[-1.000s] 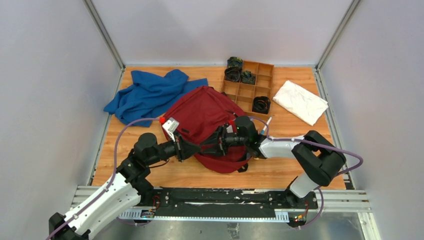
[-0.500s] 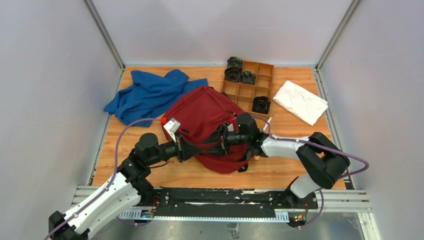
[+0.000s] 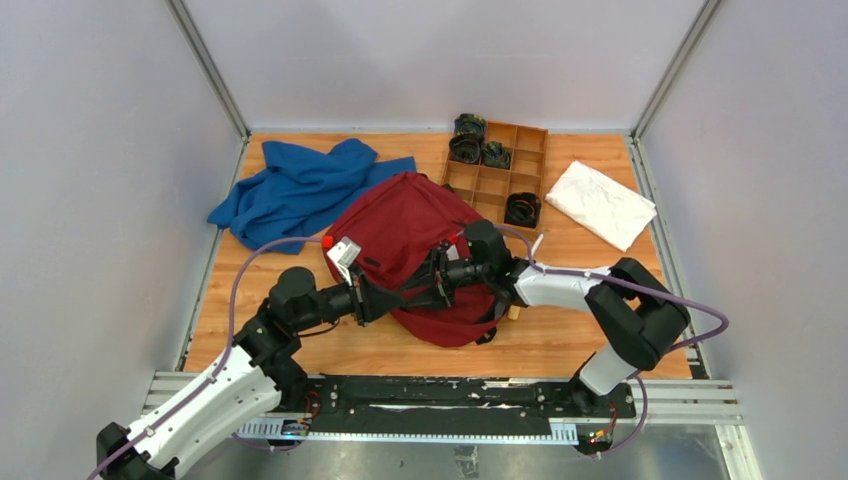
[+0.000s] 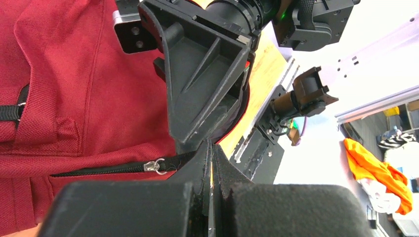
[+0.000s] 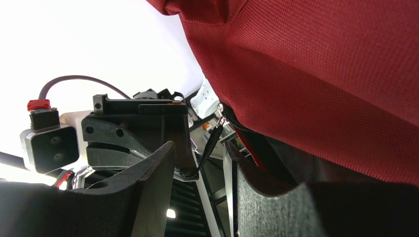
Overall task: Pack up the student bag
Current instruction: Zip the student bag at the center of the board.
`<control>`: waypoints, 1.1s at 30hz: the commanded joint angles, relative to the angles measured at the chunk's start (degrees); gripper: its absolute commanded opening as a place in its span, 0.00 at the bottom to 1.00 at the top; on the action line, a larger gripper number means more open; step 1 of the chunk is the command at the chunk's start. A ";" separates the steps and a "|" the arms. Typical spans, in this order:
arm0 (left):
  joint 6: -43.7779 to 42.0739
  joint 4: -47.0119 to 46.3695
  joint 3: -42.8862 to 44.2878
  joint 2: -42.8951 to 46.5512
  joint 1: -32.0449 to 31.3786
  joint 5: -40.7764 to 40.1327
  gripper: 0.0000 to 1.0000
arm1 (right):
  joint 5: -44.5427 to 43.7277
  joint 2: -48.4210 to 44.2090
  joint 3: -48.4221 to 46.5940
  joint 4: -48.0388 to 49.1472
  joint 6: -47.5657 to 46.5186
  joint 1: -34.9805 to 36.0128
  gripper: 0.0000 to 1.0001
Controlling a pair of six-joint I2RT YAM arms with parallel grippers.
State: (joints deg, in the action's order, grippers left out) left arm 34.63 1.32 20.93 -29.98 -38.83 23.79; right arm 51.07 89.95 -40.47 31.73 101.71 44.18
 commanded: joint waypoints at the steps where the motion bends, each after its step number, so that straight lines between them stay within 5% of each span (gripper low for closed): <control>1: -0.29 -3.96 0.08 1.19 -0.77 0.98 0.00 | 2.65 1.07 -2.67 -1.94 -1.77 1.26 0.45; 11: -0.64 -3.96 -0.29 0.95 -0.99 -0.32 0.00 | 4.28 1.93 -3.49 -1.03 -1.38 2.69 0.37; 22: -0.20 -3.53 0.35 0.68 -0.99 -3.90 0.00 | 5.52 2.62 -3.37 -1.51 -2.37 3.63 0.00; 24: 0.53 -2.48 0.87 0.44 -0.99 -6.49 0.19 | 5.24 2.54 -2.94 -1.56 -2.52 3.65 0.00; 28: 1.14 3.92 4.85 -0.13 -0.99 -9.54 0.77 | 4.25 2.01 -2.74 -5.61 -5.47 3.46 0.00; 30: 2.00 11.34 8.33 -0.01 -0.99 -14.17 0.95 | 3.70 1.76 -3.21 -8.69 -7.75 3.39 0.00; 33: 2.93 23.70 13.43 0.49 -0.99 -19.98 1.00 | 2.96 1.45 -4.08 -11.78 -10.10 3.43 0.00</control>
State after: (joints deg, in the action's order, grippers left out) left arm 36.53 11.29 27.55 -30.41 -39.57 12.69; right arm 53.34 92.20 -42.61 25.23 96.12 46.87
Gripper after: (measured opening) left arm 0.985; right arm 0.013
